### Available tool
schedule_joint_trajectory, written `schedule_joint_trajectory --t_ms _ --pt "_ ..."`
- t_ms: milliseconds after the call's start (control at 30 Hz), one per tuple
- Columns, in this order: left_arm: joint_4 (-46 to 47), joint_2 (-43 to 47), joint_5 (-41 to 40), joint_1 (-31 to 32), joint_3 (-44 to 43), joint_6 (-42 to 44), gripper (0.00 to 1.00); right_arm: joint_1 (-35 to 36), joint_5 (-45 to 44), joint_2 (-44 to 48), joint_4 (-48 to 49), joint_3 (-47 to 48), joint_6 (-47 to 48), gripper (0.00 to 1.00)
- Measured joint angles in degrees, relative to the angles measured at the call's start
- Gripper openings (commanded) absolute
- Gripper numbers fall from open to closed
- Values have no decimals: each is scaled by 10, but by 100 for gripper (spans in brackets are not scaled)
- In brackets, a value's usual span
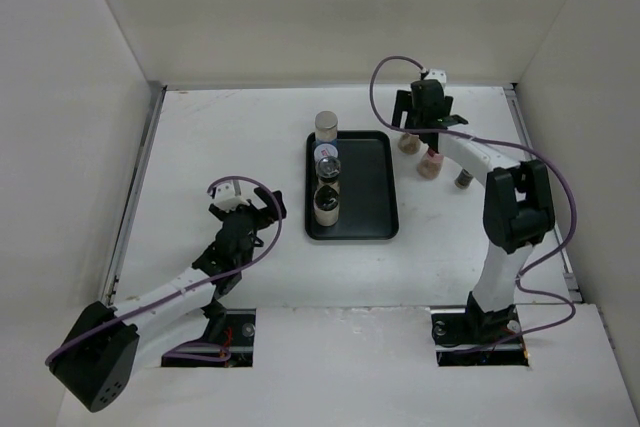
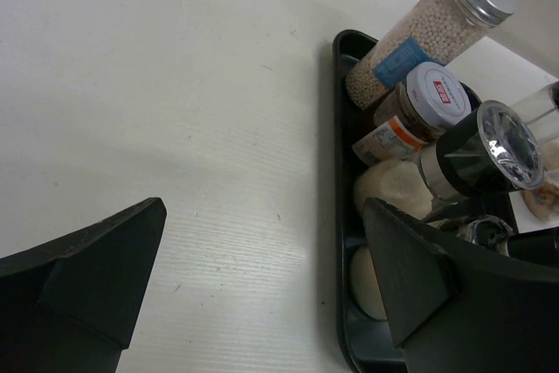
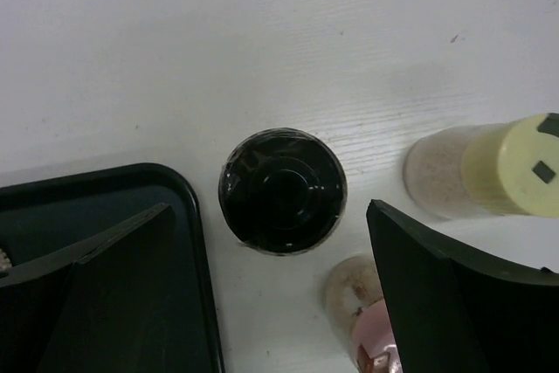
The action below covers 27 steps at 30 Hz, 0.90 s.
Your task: Organize the condiment bottles
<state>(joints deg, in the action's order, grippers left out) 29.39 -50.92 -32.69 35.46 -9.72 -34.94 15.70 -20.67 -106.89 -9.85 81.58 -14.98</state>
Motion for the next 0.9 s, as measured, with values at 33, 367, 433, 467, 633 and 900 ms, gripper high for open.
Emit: schedule_joint_trajectory --t_ms 33,367,433,467,633,900 --pt "0 0 0 1 0 0 100 0 3 -8 -2 6 2 96" --pt "5 -12 1 6 0 0 100 -1 6 -44 0 19 10 63" --pt "7 -19 2 7 0 0 100 -1 3 -44 6 19 9 59" --pt "8 -22 2 9 0 0 100 0 1 -44 11 17 10 58" --pt "9 -25 2 9 0 0 100 3 -6 -9 43 -27 16 54" --pt "9 -25 2 9 0 0 100 74 -8 79 85 -48 15 56"
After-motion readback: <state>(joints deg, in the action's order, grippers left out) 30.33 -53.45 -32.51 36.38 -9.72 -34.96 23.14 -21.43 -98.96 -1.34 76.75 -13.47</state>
